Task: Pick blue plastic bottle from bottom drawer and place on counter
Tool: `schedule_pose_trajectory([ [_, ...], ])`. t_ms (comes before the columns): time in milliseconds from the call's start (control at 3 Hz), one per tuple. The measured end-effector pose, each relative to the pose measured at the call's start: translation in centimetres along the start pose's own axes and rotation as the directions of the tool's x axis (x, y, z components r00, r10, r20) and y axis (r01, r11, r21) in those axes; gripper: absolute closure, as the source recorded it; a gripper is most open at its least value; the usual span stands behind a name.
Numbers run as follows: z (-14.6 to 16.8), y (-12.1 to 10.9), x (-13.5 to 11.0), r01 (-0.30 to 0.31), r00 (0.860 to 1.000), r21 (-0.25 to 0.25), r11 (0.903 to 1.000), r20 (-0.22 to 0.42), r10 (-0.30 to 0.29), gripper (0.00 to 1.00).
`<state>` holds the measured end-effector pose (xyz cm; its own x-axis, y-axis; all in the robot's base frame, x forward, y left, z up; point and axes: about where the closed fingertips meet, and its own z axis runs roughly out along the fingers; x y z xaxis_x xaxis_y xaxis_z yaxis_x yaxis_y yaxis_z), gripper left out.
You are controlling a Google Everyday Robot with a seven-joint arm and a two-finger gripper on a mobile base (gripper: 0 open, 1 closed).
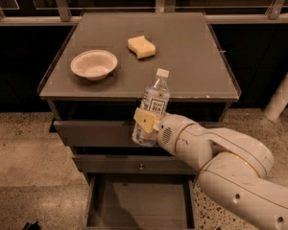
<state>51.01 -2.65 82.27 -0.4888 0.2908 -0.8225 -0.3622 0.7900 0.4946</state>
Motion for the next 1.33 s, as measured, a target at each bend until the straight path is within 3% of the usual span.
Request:
schedule_pose_trajectory([
  [667, -1.5, -1.2, -7.6, 0.033, 0.996, -0.052, 0.9981, 0.086, -0.029, 1.0],
  [1000, -1.7, -2.0, -10.9, 0.093, 0.991, -0.064, 0.9936, 0.098, -0.086, 1.0],
  [1333, -1.6, -3.0, -13.9, 0.216, 0.972, -0.111, 0.9701, 0.118, -0.203, 1.0],
])
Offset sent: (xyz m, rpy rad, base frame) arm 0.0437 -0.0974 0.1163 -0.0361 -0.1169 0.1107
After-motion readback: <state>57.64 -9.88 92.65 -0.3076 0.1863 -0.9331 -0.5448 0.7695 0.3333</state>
